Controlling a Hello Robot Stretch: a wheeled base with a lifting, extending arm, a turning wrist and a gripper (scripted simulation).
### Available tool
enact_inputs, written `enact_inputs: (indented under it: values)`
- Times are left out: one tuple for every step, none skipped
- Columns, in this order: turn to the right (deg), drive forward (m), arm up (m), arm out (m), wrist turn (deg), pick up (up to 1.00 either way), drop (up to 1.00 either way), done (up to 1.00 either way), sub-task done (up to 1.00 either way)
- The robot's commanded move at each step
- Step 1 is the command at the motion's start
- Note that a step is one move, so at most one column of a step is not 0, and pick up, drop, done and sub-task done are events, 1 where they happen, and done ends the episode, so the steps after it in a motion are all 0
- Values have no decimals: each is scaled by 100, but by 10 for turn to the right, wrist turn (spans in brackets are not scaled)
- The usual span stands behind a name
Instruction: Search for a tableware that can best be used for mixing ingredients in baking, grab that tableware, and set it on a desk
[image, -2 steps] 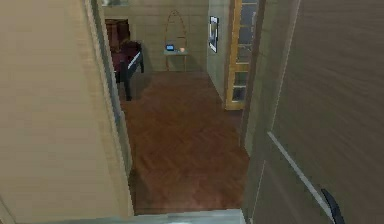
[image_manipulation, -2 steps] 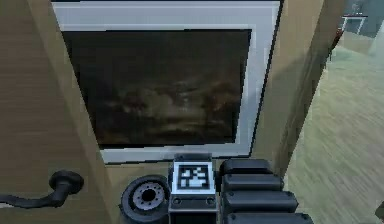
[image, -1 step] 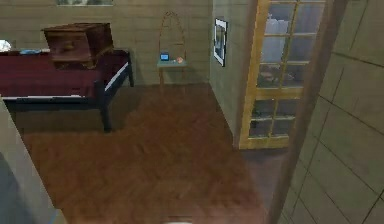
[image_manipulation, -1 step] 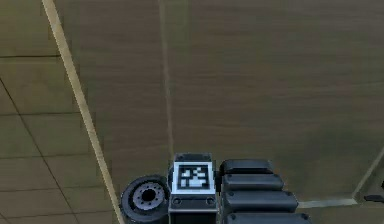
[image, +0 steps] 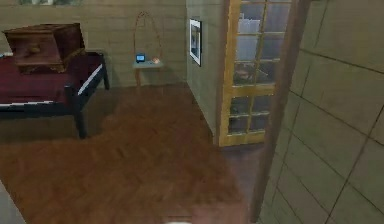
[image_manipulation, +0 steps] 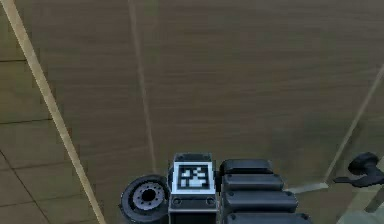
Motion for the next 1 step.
enact_inputs:
  values:
    - [0,25,0,0,0,0,0,0,0]
